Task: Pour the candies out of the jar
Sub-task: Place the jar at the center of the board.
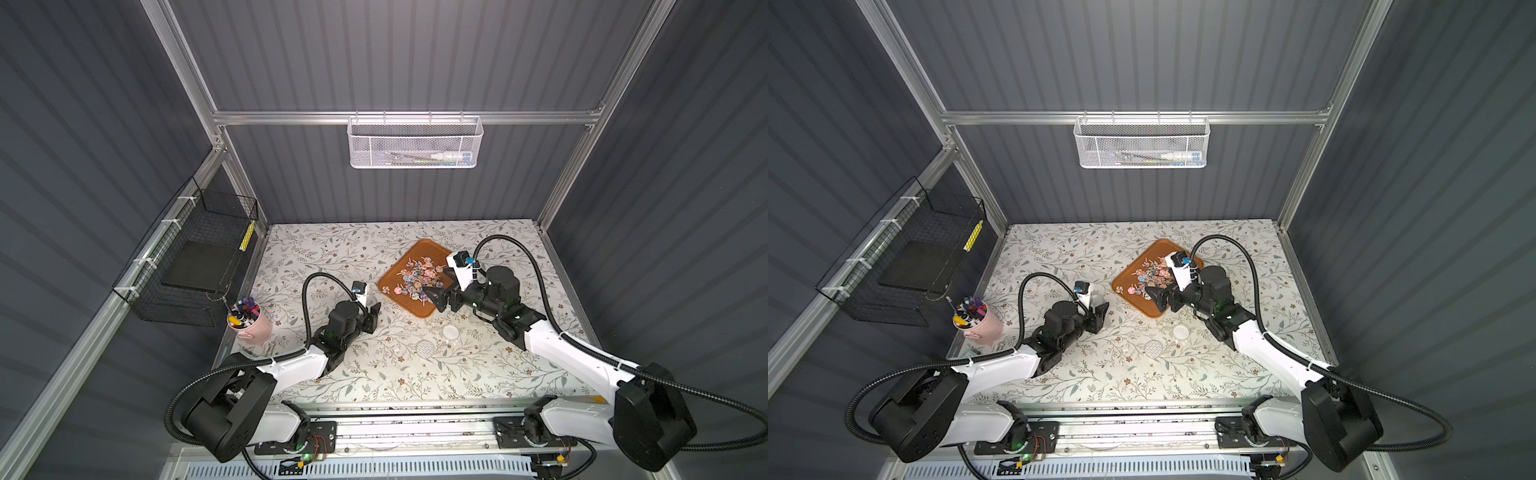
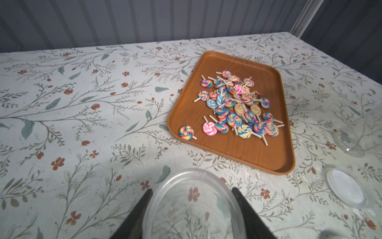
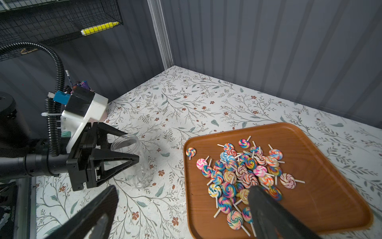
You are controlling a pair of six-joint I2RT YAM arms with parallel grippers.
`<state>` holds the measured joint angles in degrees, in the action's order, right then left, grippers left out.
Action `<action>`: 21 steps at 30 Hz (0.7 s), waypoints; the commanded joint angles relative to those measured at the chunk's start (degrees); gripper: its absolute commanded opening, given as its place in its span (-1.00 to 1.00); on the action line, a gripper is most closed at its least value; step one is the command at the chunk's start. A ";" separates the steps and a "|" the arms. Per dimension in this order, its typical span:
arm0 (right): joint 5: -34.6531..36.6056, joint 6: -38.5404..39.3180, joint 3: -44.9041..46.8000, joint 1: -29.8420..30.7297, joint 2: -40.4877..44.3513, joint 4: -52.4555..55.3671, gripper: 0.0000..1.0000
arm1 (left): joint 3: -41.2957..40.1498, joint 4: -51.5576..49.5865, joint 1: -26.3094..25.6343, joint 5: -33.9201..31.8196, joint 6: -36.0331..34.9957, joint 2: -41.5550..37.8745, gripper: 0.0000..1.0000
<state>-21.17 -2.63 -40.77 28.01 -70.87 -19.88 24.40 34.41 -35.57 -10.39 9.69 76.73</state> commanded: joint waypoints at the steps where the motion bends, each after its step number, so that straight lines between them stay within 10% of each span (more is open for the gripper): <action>1: 0.43 -0.94 0.19 -0.23 0.58 -1.60 0.98 | -1.60 4.53 -0.29 -1.21 0.77 -0.21 -0.50; 21: 3.84 -0.18 1.79 -0.20 2.83 -3.15 0.98 | -0.46 2.87 -0.45 1.49 1.29 1.34 0.38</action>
<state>-18.63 -3.16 -39.68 28.01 -68.97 -21.63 22.72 36.93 -35.70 -9.85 10.96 77.30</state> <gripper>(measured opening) 0.990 0.686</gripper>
